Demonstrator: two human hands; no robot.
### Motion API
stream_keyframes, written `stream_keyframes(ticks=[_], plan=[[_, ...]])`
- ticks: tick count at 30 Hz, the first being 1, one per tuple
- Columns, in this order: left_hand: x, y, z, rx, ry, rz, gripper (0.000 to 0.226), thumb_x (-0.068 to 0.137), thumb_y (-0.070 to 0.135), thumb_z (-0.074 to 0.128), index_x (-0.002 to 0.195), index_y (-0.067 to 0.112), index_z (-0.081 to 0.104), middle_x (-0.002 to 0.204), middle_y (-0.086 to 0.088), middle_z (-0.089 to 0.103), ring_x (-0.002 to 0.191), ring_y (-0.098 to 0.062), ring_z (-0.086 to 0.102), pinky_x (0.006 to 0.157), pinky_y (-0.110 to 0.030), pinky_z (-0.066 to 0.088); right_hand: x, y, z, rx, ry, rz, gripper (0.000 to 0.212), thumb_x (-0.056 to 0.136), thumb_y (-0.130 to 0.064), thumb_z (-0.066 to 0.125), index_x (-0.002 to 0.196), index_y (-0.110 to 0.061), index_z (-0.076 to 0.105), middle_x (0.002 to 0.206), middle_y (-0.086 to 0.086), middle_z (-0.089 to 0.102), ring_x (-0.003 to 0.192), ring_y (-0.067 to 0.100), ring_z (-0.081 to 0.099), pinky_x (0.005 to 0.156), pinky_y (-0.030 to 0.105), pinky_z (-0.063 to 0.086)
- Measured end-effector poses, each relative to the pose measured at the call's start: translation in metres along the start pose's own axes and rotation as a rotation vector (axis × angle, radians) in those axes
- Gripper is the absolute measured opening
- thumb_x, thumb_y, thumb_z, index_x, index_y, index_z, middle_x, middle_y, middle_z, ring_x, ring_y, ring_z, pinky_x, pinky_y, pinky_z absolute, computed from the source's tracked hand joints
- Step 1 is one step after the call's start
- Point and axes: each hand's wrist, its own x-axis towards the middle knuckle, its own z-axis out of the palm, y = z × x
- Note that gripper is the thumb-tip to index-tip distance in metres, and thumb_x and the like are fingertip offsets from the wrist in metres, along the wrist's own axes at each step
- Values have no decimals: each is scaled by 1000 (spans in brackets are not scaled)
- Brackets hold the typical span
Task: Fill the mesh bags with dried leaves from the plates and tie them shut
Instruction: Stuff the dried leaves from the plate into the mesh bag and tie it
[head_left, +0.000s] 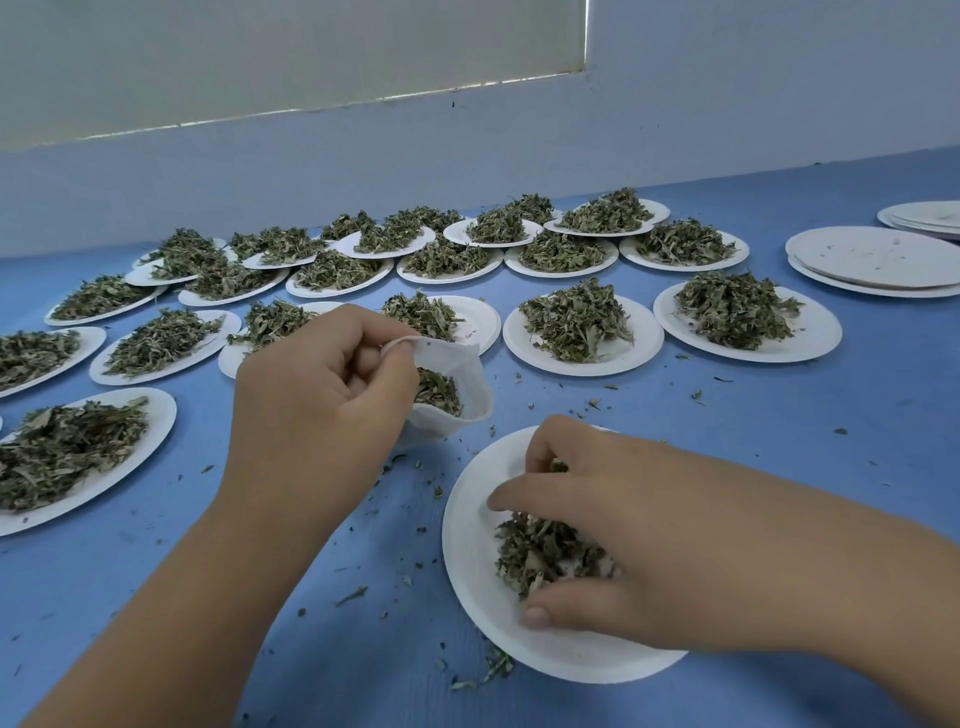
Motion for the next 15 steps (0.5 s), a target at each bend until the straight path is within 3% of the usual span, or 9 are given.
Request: stream_keyframes(ticks=[4,8,15], plan=[[0,1,0,-9,-8,3,18,86,16,62,77,30,68,64,-4,53,48,-7,38,44,-9,30,3,-5,9,-14,7,18,60,82,-73,41,135,-45,31,119,-17,26,106,9,41,73,27,35],[0,0,0,-10,-11,8,20,86,14,62,76,30,68,64,-5,53,48,-6,38,45,-9,31,5,-8,11,-50,-11,11,49,90,-64,40,135,-47,34,120,-14,27,110,12,41,57,22,23],[-1,-1,0,12,-17,30,22,87,11,63,76,29,68,61,-4,52,49,-7,39,47,-13,32,12,-9,14,-49,-34,20,37,98,-44,42,135,-44,45,119,-9,34,108,19,47,79,28,39]])
